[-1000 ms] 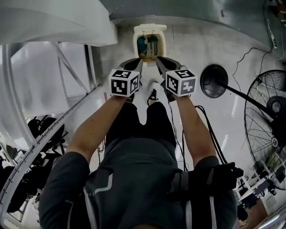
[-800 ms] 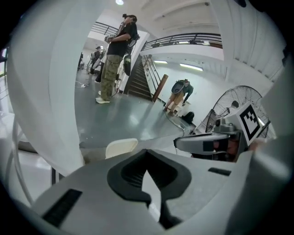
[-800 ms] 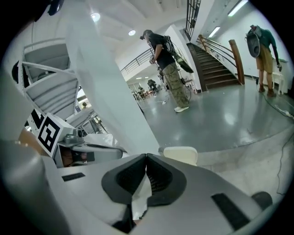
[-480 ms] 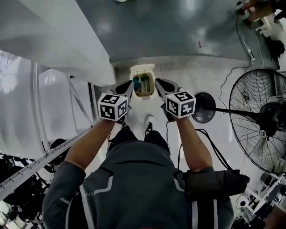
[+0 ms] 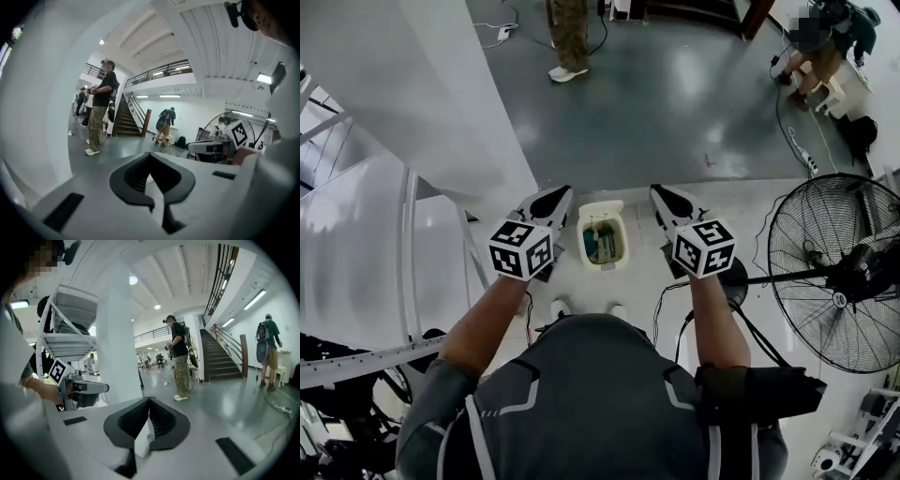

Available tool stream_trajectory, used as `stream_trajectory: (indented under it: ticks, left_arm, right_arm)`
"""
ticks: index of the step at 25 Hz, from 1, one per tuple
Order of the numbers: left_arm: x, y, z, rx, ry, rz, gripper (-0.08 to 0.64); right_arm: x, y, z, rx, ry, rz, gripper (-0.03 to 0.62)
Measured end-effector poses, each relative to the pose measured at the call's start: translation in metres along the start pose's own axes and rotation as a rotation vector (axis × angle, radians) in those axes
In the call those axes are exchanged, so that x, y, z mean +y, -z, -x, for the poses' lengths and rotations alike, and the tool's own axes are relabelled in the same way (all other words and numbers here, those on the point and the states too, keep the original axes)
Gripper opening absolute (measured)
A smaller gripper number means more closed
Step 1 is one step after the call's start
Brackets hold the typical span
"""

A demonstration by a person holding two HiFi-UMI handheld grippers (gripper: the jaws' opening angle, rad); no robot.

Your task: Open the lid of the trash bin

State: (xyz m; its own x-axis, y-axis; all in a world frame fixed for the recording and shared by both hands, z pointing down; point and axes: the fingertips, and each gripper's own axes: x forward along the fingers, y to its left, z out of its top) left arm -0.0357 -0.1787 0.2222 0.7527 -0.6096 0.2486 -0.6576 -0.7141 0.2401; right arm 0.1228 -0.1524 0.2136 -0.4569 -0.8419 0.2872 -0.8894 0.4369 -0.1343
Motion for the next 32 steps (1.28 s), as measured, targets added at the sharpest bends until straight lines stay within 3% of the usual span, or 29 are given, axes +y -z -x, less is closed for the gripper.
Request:
stream_trajectory:
  ticks: [9,14,17,32]
  left_arm:
    - [0.018,-0.077,0.036,-0.148,-0.079,-0.009,0.008]
    - [0.021,-0.107,0.052,-0.205,-0.162,-0.114,0.008]
    - [0.018,-0.112,0.053,-0.213,-0.168,-0.142,0.008]
    - [0.02,-0.121,0.057,-0.221,-0.187,-0.136,0.008]
  right_arm:
    - [-0.015,-0.092,0.044,-0.165,0.11,0.069,0.028]
    - [-0.025,-0.121,0.058,-0.221,0.168,0.099,0.028]
    - [-0.028,-0.135,0.065,-0.247,0.197,0.136,0.028]
    - [-0.027,-0.142,0.067,-0.25,0.229,0.174,0.026]
